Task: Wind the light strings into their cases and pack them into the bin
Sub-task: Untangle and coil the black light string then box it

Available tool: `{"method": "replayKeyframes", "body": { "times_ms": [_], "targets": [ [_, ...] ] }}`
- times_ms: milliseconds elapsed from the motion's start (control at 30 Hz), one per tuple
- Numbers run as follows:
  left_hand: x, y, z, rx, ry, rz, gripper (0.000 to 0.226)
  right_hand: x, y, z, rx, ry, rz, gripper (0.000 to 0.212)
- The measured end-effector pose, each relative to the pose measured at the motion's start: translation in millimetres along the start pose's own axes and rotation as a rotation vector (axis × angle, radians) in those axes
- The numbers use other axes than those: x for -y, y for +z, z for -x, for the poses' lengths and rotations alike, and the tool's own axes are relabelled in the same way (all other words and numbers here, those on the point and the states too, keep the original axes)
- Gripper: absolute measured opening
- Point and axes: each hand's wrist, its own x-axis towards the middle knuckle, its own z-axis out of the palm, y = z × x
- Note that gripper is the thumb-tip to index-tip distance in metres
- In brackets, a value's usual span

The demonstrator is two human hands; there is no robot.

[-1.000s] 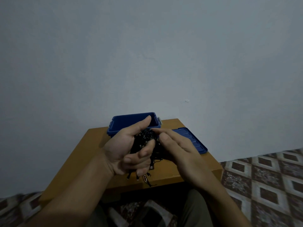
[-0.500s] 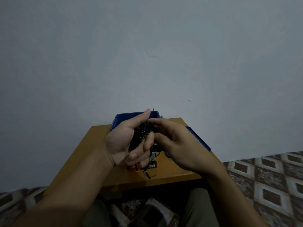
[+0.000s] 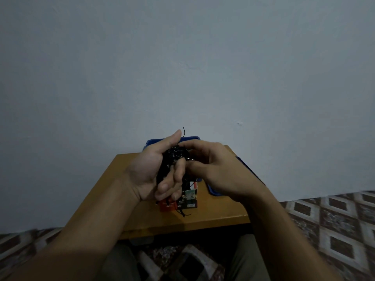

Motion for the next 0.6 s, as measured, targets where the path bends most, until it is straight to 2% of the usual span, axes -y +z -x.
{"method": "replayKeyframes", "body": {
  "times_ms": [100, 300, 600],
  "targets": [
    [-3, 2, 1, -0.051, 0.007, -0.028, 0.084, 0, 3, -2, -0.023, -0.002, -0.031, 0.033],
    [-4, 11, 0, -0.305, 0.069, -0.126, 0.075, -2, 4, -6, -0.033, -0.003, -0.114, 0.032],
    [-3, 8, 1, -0.396, 0.007, -0.22, 0.068, -9, 18, -9, -0.066, 0.012, -0.223, 0.037]
  ]
}}
